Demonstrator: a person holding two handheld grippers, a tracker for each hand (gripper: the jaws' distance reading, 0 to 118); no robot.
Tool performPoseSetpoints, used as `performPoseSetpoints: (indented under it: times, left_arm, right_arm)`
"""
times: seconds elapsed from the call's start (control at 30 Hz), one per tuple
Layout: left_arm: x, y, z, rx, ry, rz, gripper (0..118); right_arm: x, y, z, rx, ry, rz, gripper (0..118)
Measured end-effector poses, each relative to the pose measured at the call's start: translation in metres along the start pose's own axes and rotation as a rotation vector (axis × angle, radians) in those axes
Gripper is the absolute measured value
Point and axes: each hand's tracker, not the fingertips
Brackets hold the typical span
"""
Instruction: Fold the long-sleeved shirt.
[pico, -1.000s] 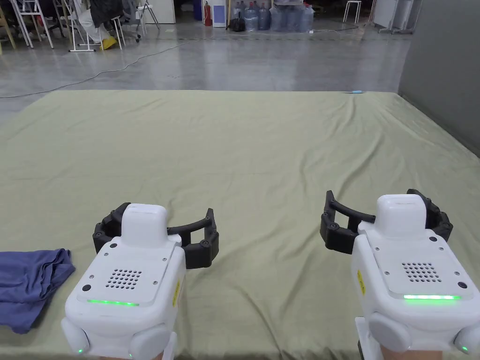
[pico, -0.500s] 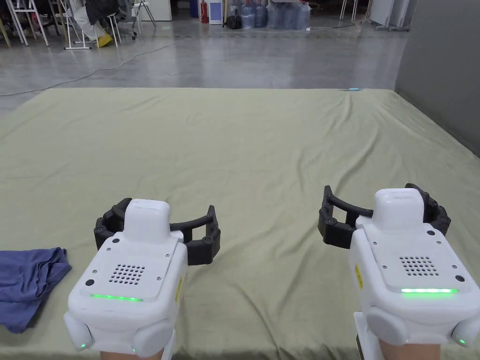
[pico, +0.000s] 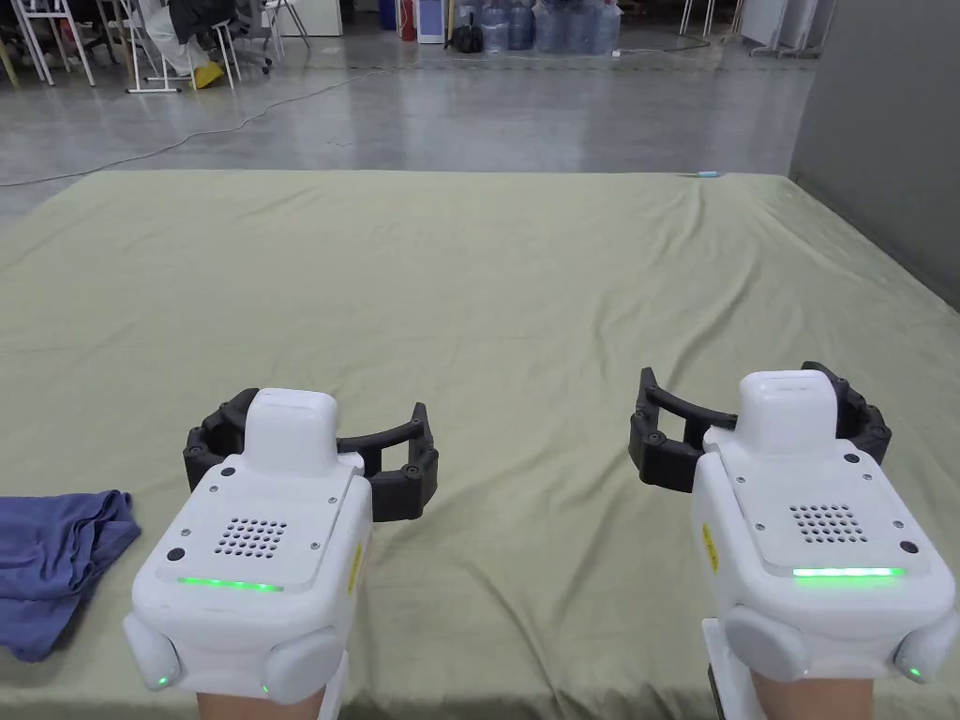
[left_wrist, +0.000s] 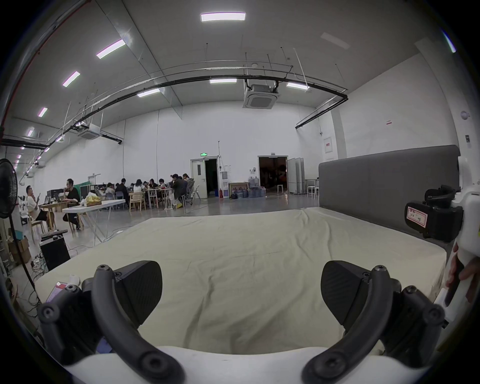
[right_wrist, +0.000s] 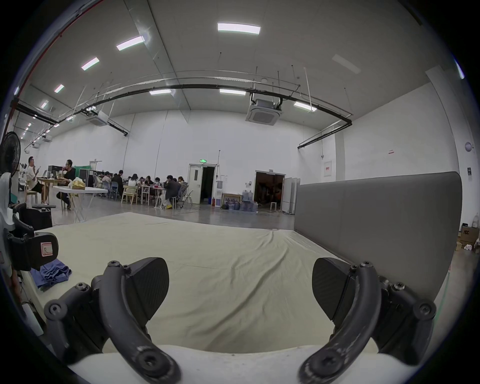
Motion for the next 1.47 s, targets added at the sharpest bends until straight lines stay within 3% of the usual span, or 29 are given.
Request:
performPoseSetpoints:
  times: [0.27, 0.47, 0.53, 0.67, 0.8, 0.97, 1.1, 1.3, 1.47]
  left_arm:
    - [0.001, 0.0, 0.0, 0.005, 0.0, -0.004, 117]
    - [0.001, -0.003, -0.001, -0.003, -0.005, 0.0, 117]
    - [0.001, -0.003, -0.001, -0.006, -0.003, 0.0, 117]
    - [0.0, -0.002, -0.001, -0.007, -0.001, 0.004, 117]
    - [0.0, -0.002, -0.001, -0.01, 0.002, -0.001, 117]
    - [0.001, -0.004, 0.0, -0.014, -0.001, -0.004, 117]
    - [0.002, -0.004, 0.0, -0.017, -0.002, -0.003, 117]
    - [0.003, -0.004, 0.0, -0.012, -0.001, -0.012, 117]
    - [0.003, -0.005, 0.001, -0.013, 0.0, -0.004, 117]
  right_arm:
    - [0.0, 0.004, -0.006, -0.095, 0.017, -0.058, 111]
    - [-0.007, 0.005, -0.003, -0.084, 0.011, -0.015, 111]
    - [-0.01, 0.009, -0.006, -0.155, -0.009, -0.013, 111]
    - [-0.01, 0.024, -0.009, -0.295, -0.02, -0.125, 111]
    - [-0.007, 0.037, -0.005, -0.269, -0.059, -0.219, 111]
    - [-0.003, 0.043, -0.003, -0.271, -0.055, -0.236, 111]
    - [-0.006, 0.039, -0.005, -0.25, -0.162, -0.223, 110]
    - [0.001, 0.035, -0.004, -0.299, -0.116, -0.209, 110]
    - [0.006, 0.031, 0.002, -0.224, -0.077, -0.194, 110]
